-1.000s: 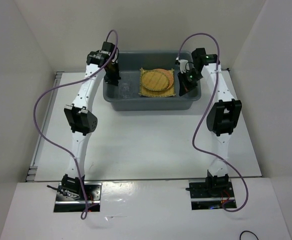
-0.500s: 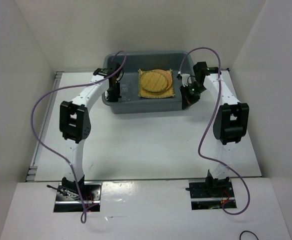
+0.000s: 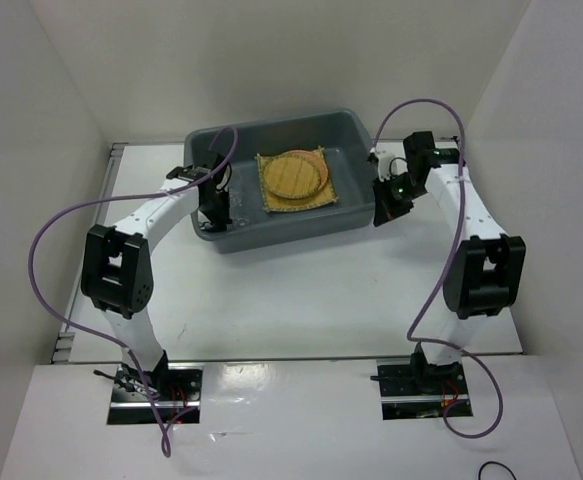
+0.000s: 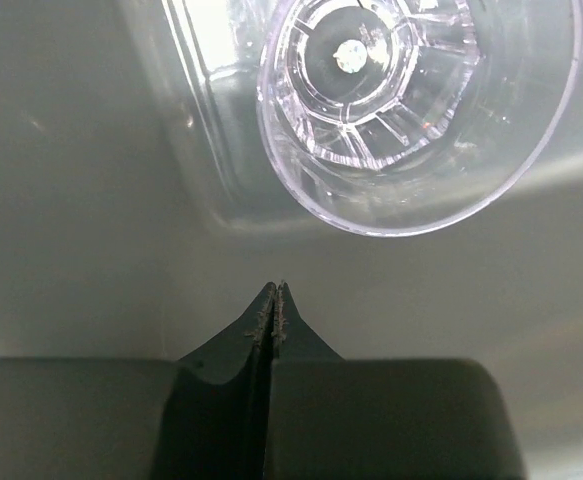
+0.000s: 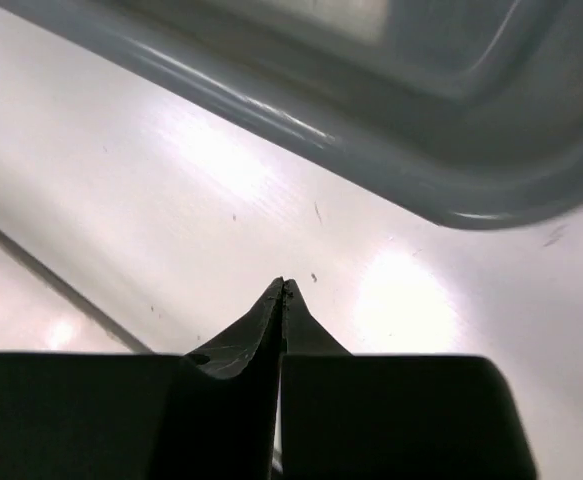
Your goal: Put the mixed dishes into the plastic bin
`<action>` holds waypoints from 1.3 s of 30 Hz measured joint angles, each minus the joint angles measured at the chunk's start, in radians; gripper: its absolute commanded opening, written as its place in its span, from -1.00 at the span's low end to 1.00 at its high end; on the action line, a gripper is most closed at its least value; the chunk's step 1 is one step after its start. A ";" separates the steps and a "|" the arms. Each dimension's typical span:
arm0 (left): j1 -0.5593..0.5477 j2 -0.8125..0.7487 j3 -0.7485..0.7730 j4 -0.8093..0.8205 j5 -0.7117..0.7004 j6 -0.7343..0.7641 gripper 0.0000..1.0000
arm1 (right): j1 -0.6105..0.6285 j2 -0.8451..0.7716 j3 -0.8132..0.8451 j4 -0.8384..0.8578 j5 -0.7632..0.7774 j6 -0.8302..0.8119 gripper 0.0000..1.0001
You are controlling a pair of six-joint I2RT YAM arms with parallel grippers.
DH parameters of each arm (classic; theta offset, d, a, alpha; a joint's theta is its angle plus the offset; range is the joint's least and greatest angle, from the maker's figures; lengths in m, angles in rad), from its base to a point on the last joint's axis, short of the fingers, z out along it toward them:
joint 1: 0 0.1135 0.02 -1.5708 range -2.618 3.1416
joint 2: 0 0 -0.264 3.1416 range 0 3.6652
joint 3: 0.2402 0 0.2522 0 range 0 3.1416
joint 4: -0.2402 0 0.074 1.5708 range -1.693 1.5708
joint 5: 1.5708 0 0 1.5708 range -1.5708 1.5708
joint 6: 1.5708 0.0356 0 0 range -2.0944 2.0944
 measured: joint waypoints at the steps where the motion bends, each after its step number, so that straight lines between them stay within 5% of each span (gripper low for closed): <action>1: -0.001 -0.006 -0.009 0.000 0.002 0.000 -1.00 | 0.000 -0.026 0.003 0.010 -0.002 0.006 -1.00; 8: -0.002 -0.011 -0.014 -0.003 0.010 0.000 -1.00 | 0.042 -0.055 0.165 0.149 0.016 0.061 -1.00; 18: -0.002 -0.011 -0.017 -0.001 0.018 0.002 -1.00 | 0.059 0.179 0.099 0.246 0.081 0.050 -1.00; 35: 0.000 -0.089 -0.207 0.048 0.125 0.002 -1.00 | 0.060 -0.237 -0.369 0.194 0.076 -0.045 -1.00; 39: 0.002 -0.100 -0.175 0.009 0.119 -0.001 -0.72 | 0.060 -0.246 -0.316 0.151 0.095 -0.046 -1.00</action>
